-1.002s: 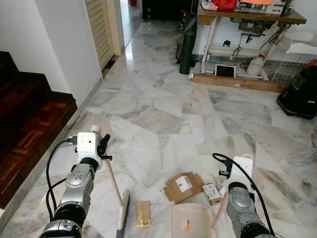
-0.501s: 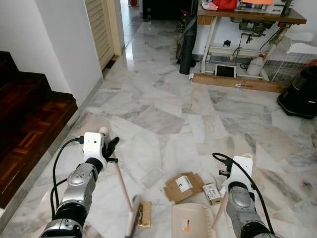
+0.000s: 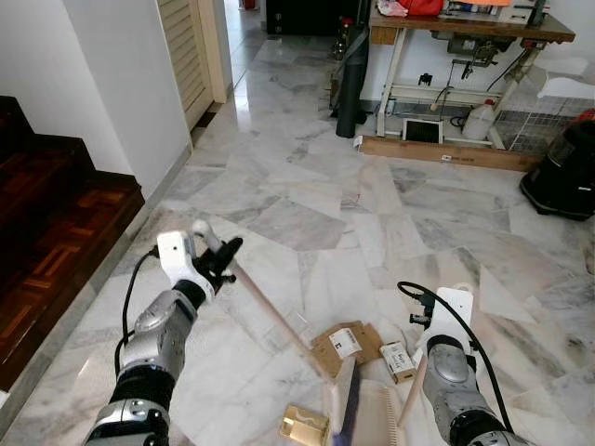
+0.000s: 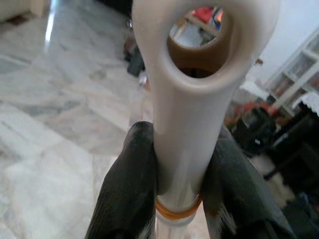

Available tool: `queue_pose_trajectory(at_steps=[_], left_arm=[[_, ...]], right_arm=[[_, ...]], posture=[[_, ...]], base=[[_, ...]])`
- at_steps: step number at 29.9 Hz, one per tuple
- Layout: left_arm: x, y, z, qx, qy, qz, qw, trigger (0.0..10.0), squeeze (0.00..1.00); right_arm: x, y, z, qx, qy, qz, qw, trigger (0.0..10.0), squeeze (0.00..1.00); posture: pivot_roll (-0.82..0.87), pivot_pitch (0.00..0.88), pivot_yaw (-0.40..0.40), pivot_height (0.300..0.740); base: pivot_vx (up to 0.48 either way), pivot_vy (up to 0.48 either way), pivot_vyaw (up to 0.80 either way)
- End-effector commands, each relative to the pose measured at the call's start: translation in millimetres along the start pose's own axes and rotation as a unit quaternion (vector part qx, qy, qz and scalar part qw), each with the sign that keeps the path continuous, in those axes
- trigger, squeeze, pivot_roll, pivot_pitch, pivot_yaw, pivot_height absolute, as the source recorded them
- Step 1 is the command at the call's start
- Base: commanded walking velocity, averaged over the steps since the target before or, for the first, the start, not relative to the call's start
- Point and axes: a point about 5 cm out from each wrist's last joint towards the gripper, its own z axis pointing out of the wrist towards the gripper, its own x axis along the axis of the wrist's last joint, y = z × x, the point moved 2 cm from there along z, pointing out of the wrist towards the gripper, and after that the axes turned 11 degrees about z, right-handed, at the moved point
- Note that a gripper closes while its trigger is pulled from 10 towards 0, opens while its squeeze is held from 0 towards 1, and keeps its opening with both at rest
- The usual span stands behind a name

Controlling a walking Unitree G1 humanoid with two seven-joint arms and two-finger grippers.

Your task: Sweep floor

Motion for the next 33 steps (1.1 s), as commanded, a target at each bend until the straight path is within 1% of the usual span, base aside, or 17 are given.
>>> queue_pose_trajectory(at_steps=[1, 3, 6, 10, 13, 16, 18, 19, 27, 30, 33], left_arm=[[19.0, -3.5, 3.0, 0.012, 0.030, 0.037, 0.999, 10.0, 0.00], [21.1, -6.1, 0.2, 0.023, 0.029, 0.083, 0.996, 10.0, 0.00], [19.4, -10.6, -4.1, 0.040, 0.030, 0.093, 0.994, 10.0, 0.00], [16.8, -13.0, -6.0, 0.047, 0.022, 0.097, 0.994, 10.0, 0.00], [17.4, -15.0, -6.6, 0.053, 0.025, 0.095, 0.994, 10.0, 0.00], [17.4, -15.3, -6.4, 0.055, 0.025, 0.097, 0.993, 10.0, 0.00], [17.7, -15.4, -6.3, 0.059, 0.026, 0.100, 0.993, 10.0, 0.00], [18.0, -15.4, -6.0, 0.060, 0.027, 0.101, 0.993, 10.0, 0.00], [16.7, -14.3, -5.3, 0.059, 0.026, 0.099, 0.993, 10.0, 0.00], [15.9, -13.9, -5.3, 0.058, 0.024, 0.099, 0.993, 10.0, 0.00], [14.5, -13.3, -5.3, 0.057, 0.022, 0.099, 0.993, 10.0, 0.00]], right_arm=[[-4.6, -1.4, -0.4, -0.001, -0.016, -0.001, 1.000, 10.0, 0.00], [-5.0, -0.9, -0.5, -0.001, -0.016, -0.005, 1.000, 10.0, 0.00], [-1.7, 1.7, -0.6, -0.004, 0.000, -0.010, 1.000, 10.0, 0.00], [0.4, 6.0, 0.1, -0.014, 0.005, -0.017, 1.000, 10.0, 0.00], [1.3, 13.4, 0.5, -0.032, 0.006, -0.025, 0.999, 10.0, 0.00], [1.1, 15.6, 0.5, -0.036, 0.004, -0.029, 0.999, 10.0, 0.00], [3.5, 19.9, 0.6, -0.045, 0.010, -0.029, 0.999, 10.0, 0.00], [8.3, 21.6, 1.1, -0.050, 0.023, -0.024, 0.998, 10.0, 0.00], [33.1, 22.0, 3.8, -0.051, 0.073, -0.008, 0.996, 10.0, 0.00], [36.2, 22.4, 3.9, -0.051, 0.076, -0.008, 0.996, 10.0, 0.00], [32.5, 22.7, 3.8, -0.052, 0.067, -0.011, 0.996, 10.0, 0.00]], posture=[[-0.02, 0.000, -0.007, 0.740], [-0.01, 0.000, -0.006, 0.740], [-0.02, 0.000, -0.006, 0.740], [-0.02, 0.000, -0.007, 0.740], [-0.03, 0.000, -0.010, 0.740], [-0.03, 0.000, -0.011, 0.740], [-0.03, 0.000, -0.011, 0.740], [-0.03, 0.000, -0.011, 0.740], [-0.04, 0.000, -0.009, 0.740], [-0.04, 0.000, -0.008, 0.740], [-0.04, 0.000, -0.009, 0.740]], base=[[0.000, 0.000, 0.00], [0.000, 0.000, 0.00], [0.000, 0.000, 0.00], [0.000, 0.000, 0.00], [0.000, 0.000, 0.00], [0.000, 0.000, 0.00], [0.000, 0.000, 0.00], [0.000, 0.000, 0.00], [0.000, 0.000, 0.00], [0.000, 0.000, 0.00], [0.000, 0.000, 0.00]])
